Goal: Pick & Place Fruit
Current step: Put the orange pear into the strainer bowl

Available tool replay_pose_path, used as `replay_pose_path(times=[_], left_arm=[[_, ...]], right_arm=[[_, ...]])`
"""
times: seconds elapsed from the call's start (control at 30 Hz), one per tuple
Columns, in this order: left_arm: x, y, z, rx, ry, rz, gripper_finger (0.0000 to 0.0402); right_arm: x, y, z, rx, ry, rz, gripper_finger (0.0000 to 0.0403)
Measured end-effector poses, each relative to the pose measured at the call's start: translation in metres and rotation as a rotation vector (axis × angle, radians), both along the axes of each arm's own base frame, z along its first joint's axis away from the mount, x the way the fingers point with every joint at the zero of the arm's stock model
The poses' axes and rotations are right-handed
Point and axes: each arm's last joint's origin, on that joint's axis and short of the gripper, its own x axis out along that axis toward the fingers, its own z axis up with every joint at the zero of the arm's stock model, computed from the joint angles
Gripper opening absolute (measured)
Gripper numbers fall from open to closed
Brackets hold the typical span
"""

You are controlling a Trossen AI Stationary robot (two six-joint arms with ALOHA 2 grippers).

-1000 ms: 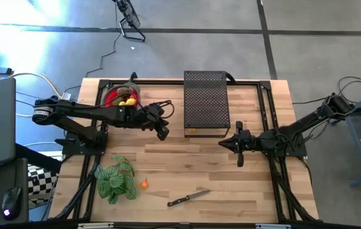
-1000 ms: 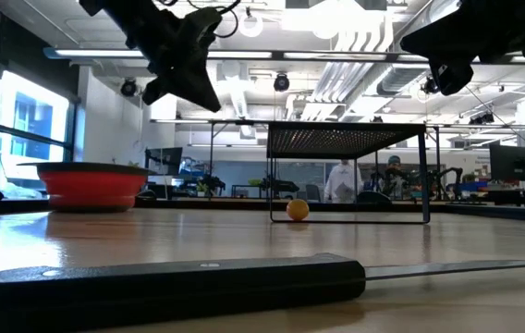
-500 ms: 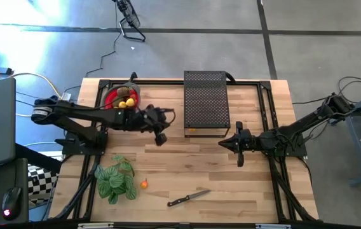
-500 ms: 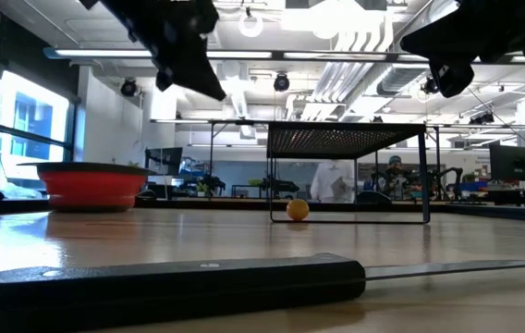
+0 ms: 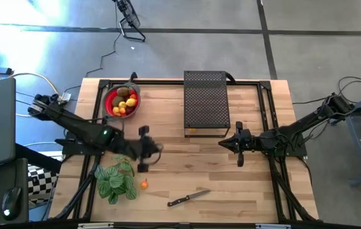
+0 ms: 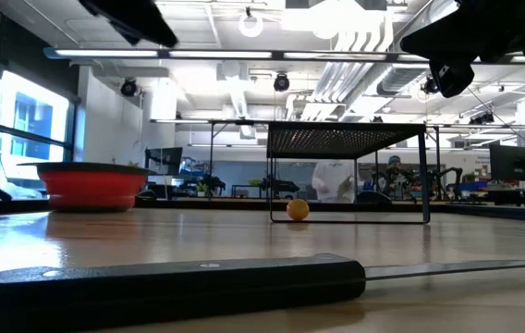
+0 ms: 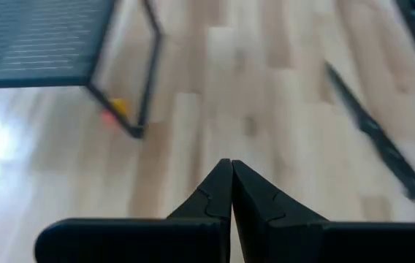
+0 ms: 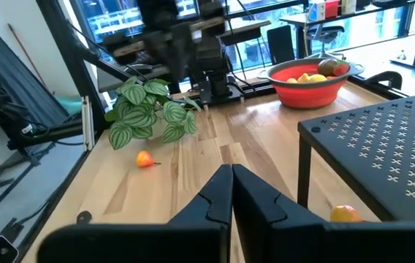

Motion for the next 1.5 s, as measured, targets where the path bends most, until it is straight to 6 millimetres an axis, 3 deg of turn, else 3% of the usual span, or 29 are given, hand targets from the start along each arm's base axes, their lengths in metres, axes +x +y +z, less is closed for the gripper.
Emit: replay_pose_path(times=[0.13,0.27,0.4,0.63,0.77,1.17,1.33,1.5], left_arm=[[-0.011,-0.022,-0.002,-0.022,0.032,-0.115,0.0003],[-0.017,-0.035,-0.003,-0.166,0.056,-0.131,0.0003],[-0.022,-0.044,-0.003,-0.333,0.090,-0.096,0.0003],[-0.023,-0.046,-0.005,-0.432,0.131,-0.044,0.0013],[-0.025,-0.045,-0.008,-0.444,0.168,-0.025,0.0050],[-0.030,-0.042,-0.013,-0.439,0.236,0.031,0.0220],[-0.030,-0.042,-0.014,-0.429,0.245,0.032,0.0255],[-0.028,-0.044,-0.011,-0.451,0.217,0.004,0.0262]], right_arm=[[0.000,0.000,0.000,0.001,0.000,0.000,0.0003],[0.000,0.000,0.000,0.001,0.000,0.000,0.0003],[0.000,0.000,0.000,0.001,0.000,0.000,0.0003],[0.000,-0.001,0.000,-0.004,-0.003,-0.050,0.0003],[0.000,-0.002,0.000,0.000,-0.005,-0.074,0.0003],[0.000,-0.002,0.000,0.000,-0.005,-0.076,0.0003],[0.000,-0.002,0.000,0.000,-0.006,-0.079,0.0003],[0.000,-0.002,0.000,0.000,-0.006,-0.079,0.0003]])
